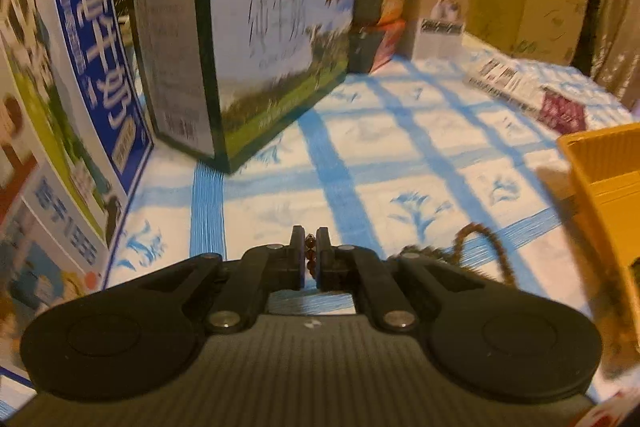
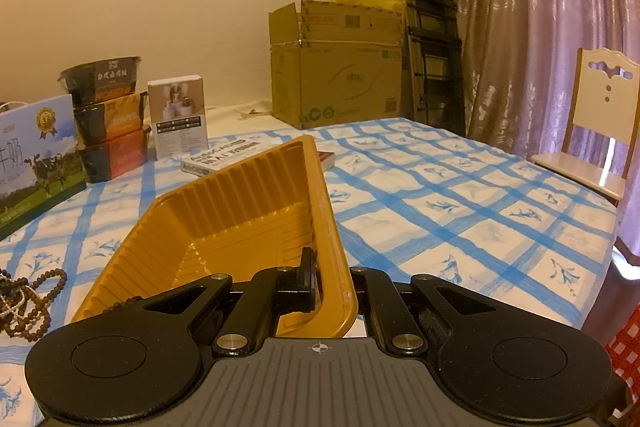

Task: Organize jewelry
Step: 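Carry the bracelet over the tray and open the left tool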

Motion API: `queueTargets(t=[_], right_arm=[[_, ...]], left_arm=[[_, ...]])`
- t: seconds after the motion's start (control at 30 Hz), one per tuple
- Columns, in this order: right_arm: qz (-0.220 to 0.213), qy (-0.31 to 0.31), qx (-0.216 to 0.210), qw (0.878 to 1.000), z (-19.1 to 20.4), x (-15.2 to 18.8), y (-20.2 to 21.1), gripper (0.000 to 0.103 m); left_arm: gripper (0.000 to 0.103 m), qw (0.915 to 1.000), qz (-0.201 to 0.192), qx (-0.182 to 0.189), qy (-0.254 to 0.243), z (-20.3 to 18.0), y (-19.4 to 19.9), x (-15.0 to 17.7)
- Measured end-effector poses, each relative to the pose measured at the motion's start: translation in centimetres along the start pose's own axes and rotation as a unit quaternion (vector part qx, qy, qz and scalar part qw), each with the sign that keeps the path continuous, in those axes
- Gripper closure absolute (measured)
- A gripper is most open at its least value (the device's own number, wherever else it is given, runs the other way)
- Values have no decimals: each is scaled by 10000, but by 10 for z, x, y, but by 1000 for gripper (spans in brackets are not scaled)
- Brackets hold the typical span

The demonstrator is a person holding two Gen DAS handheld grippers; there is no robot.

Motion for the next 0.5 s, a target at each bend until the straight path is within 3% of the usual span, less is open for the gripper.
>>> queueTargets(t=[0.3,0.5], right_arm=[[7,-15,-29,10000,2,-1,2,98],[-3,1,-70,10000,4,-3,5,98]], left_arm=[[99,9979,-375,468,-231,-26,60,-25],[99,9921,-388,1140,-359,-70,87,-23]])
Point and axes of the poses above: each gripper's, at about its wrist camera, not at the fingertips, and y roughly against the way its jaws point, z to its left, x to its underside, the point moved 4 cm from there along -y, roughly the way its jaws point, and after that the axes turned 4 degrees about y, right-handed, at the moved point
